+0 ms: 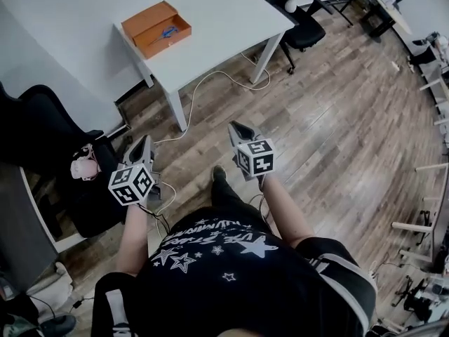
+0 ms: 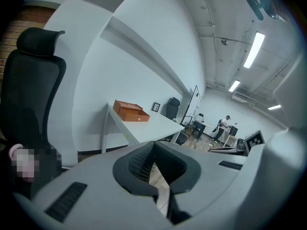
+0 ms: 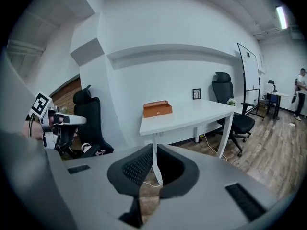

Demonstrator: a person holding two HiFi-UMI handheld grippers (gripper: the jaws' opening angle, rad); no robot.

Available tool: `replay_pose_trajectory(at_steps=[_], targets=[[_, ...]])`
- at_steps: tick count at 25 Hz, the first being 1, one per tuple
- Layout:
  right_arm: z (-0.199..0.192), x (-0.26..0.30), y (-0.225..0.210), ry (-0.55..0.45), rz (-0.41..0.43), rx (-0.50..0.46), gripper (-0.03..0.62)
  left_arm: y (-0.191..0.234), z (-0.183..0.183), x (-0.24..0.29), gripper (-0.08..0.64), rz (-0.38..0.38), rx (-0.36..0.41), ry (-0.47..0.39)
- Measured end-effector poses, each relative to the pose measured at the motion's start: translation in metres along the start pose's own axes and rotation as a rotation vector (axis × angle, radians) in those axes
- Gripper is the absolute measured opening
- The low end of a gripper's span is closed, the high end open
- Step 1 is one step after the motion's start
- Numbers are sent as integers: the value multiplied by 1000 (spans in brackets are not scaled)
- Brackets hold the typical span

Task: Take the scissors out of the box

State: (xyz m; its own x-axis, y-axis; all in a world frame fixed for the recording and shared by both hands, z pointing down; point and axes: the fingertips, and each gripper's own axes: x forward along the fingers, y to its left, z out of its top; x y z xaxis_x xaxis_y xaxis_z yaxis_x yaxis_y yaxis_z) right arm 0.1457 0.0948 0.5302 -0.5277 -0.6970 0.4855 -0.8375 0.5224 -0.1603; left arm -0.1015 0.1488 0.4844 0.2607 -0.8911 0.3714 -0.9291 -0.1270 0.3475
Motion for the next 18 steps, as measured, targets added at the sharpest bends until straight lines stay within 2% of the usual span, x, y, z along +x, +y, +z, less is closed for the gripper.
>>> replay_pose_trajectory(at_steps=[6, 11, 18], targets=[[51, 48, -60, -1, 67, -8, 57, -22, 37, 71, 18, 30, -17, -11], [71, 77, -94, -6, 139, -3, 57, -28, 53, 114, 18, 66, -22, -27], [96, 103, -128, 2, 199, -70, 57, -36, 76, 149, 18, 122, -30, -78]])
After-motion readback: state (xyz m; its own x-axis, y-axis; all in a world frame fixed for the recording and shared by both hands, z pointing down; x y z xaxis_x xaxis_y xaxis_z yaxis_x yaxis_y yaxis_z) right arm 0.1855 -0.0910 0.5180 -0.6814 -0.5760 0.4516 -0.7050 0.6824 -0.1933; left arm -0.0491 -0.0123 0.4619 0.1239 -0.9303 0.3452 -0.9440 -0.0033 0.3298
